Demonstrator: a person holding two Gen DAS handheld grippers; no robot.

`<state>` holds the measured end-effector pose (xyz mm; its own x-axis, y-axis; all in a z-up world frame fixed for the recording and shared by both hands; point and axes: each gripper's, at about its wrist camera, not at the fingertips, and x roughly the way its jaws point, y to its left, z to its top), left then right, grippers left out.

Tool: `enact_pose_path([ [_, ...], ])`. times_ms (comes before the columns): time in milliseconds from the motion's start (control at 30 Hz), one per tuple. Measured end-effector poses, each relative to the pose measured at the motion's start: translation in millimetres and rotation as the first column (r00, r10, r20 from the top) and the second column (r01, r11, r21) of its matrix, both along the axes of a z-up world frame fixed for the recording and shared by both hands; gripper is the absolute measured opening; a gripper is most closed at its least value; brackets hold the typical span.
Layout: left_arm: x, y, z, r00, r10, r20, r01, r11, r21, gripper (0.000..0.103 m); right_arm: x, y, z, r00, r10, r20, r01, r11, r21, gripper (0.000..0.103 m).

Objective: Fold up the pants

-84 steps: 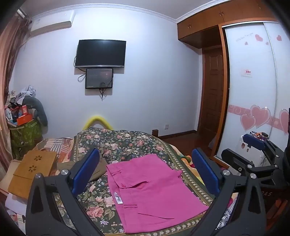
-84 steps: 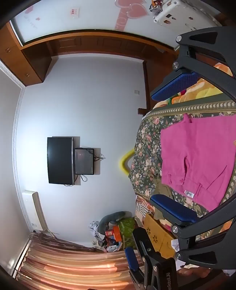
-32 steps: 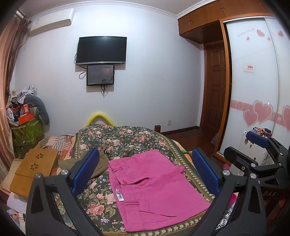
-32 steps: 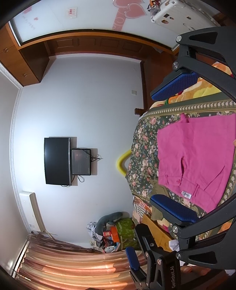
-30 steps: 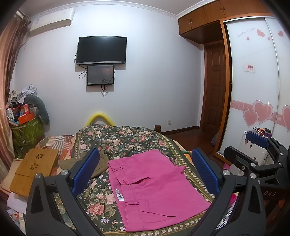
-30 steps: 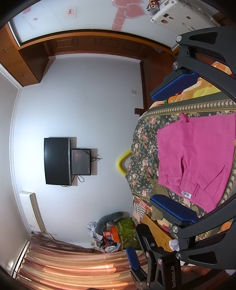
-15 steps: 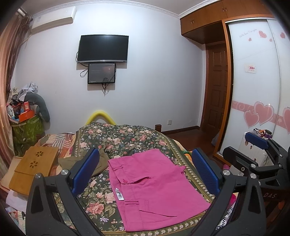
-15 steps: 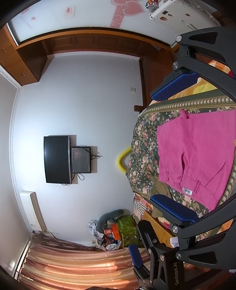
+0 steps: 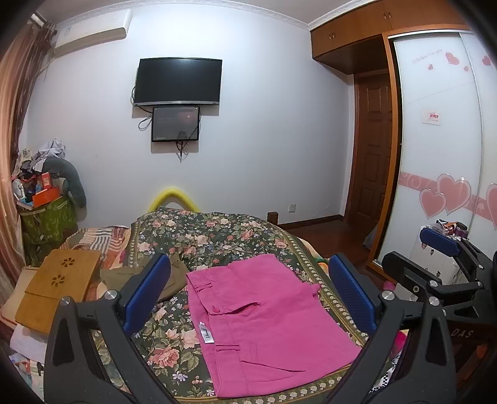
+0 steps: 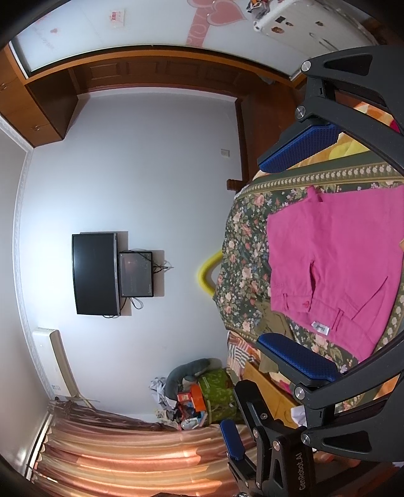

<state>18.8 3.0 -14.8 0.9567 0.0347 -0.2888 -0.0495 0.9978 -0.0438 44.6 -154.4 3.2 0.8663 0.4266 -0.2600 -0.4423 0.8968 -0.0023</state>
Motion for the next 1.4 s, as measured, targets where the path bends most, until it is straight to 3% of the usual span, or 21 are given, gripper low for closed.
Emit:
enact_pose_path([
  [367,21,7,-14,0.998,0.004,-0.064,-0.004,1.000,-0.006,0.103,17,2,-6,1.000,-0.015,-0.018,0.014,0.999,-0.036,0.102],
  [533,53,22,-35,0.987,0.009,-0.160,-0.011,1.000,-0.016,0.103,44,-4,-28,0.996,-0.060,-0.067,0.054,0.995,-0.088,0.102],
  [667,93,40,-65,0.960,0.008,-0.281,-0.023,0.998,-0.051,0.103,71,-12,-52,0.983,-0.096,-0.154,0.078,0.990,-0.121,0.102],
  [833,139,63,-113,0.900,0.024,-0.434,-0.052,0.997,-0.052,0.102,108,-24,-88,0.951,-0.116,-0.288,0.071,0.984,-0.161,0.102],
  [967,167,72,-148,0.855,0.032,-0.518,-0.058,0.998,-0.034,0.093,128,-36,-114,0.924,-0.123,-0.362,0.056,0.980,-0.191,0.102],
  [1067,182,79,-170,0.818,0.002,-0.576,-0.046,0.997,-0.061,0.084,146,-39,-132,0.901,-0.112,-0.419,0.038,0.983,-0.182,0.102],
  [1100,187,80,-176,0.804,-0.014,-0.595,-0.039,0.996,-0.075,0.081,150,-40,-136,0.893,-0.104,-0.437,0.030,0.984,-0.174,0.098],
  [1167,199,81,-193,0.759,-0.063,-0.648,-0.018,0.993,-0.118,0.061,163,-40,-149,0.869,-0.075,-0.489,0.002,0.989,-0.148,0.088],
  [1233,208,82,-208,0.714,-0.111,-0.691,-0.003,0.987,-0.162,0.052,179,-38,-164,0.829,-0.051,-0.557,-0.021,0.992,-0.122,0.086],
  [1300,217,80,-221,0.680,-0.146,-0.718,0.018,0.983,-0.182,0.050,191,-36,-176,0.800,-0.021,-0.599,-0.052,0.993,-0.103,0.073],
  [1400,224,79,-230,0.661,-0.153,-0.735,0.030,0.984,-0.178,0.050,205,-27,-189,0.784,-0.012,-0.621,-0.088,0.988,-0.130,0.067],
])
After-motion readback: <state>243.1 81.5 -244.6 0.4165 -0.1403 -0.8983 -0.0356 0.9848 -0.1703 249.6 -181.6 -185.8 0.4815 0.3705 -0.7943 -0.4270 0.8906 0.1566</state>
